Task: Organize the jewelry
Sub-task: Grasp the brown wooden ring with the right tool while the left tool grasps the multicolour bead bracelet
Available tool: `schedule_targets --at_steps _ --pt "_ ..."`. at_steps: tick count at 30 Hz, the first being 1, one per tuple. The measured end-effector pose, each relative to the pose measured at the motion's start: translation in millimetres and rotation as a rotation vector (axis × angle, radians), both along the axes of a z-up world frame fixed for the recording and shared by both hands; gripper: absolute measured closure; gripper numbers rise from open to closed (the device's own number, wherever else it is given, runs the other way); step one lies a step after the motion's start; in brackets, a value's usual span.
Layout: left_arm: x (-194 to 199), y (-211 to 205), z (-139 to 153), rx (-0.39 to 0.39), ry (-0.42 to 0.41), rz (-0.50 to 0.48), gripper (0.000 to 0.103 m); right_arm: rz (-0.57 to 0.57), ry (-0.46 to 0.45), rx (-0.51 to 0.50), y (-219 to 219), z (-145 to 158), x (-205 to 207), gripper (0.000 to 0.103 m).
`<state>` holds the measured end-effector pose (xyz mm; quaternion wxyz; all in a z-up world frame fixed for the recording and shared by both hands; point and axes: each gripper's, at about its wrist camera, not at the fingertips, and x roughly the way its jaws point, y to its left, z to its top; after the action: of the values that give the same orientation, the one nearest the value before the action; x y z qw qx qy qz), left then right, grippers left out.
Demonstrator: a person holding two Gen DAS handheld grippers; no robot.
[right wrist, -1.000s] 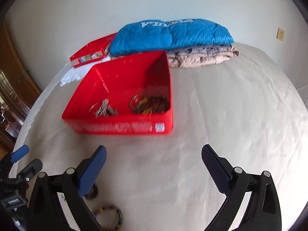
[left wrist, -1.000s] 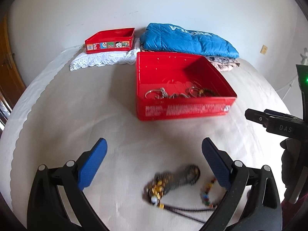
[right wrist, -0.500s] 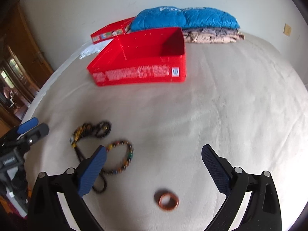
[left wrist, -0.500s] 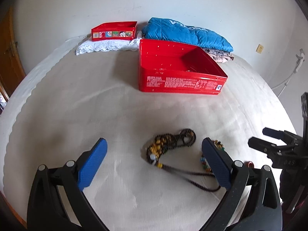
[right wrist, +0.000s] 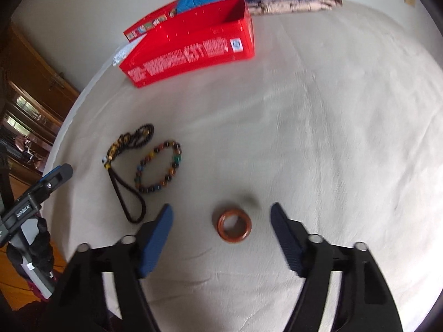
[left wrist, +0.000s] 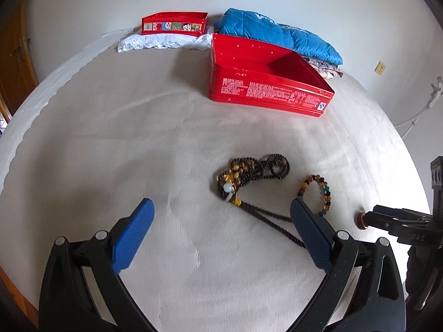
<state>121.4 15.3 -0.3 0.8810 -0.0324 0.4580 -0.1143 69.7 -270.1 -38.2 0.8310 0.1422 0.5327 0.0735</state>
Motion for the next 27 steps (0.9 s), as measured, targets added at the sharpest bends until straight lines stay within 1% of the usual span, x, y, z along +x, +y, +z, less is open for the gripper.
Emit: schedule_targets --at_steps 1,3,5,6,7,8,9,13,16,19,21,25,27 --pt "-1 0 0 -0.002 0.001 -0.001 0.005 0.003 0.009 -0.009 2 -3 -1 0.045" --pt "-3 -1 1 -0.006 0.002 -0.001 0.005 0.010 0.021 -0.027 5 -8 -1 0.049" --pt "-5 -2 2 -0.011 0.002 -0.006 0.005 0.011 0.020 -0.069 8 -10 -1 0.053" --pt "-6 -4 4 -0.014 0.002 -0.010 0.005 0.012 0.017 -0.096 11 -10 -1 0.058" --pt "-7 -5 4 -0.016 0.002 -0.014 0.005 0.015 0.014 -0.120 13 -11 -2 0.066" --pt "-8 -8 5 -0.017 0.003 -0.021 0.005 0.017 0.013 -0.149 15 -12 -2 0.071" --pt "-8 -11 5 -0.016 0.005 -0.028 0.005 0.021 0.011 -0.159 16 -12 -2 0.073" --pt "-11 -26 7 -0.022 0.015 -0.067 0.005 0.031 0.001 -0.182 18 -13 -5 0.073" --pt "-11 -40 9 -0.012 0.017 -0.100 0.005 0.019 -0.004 -0.149 13 -10 -8 0.073" --pt "-8 -58 9 0.003 0.022 -0.146 0.005 -0.007 -0.025 -0.142 3 -3 -13 0.073" --pt "-3 -73 6 0.028 0.033 -0.178 0.005 -0.027 -0.031 -0.142 -6 1 -17 0.073" --pt "5 -101 -4 0.050 0.070 -0.264 0.006 -0.068 -0.028 -0.134 -25 3 -21 0.073" --pt "9 -110 -10 0.058 0.087 -0.281 0.006 -0.074 -0.025 -0.128 -31 3 -24 0.073"
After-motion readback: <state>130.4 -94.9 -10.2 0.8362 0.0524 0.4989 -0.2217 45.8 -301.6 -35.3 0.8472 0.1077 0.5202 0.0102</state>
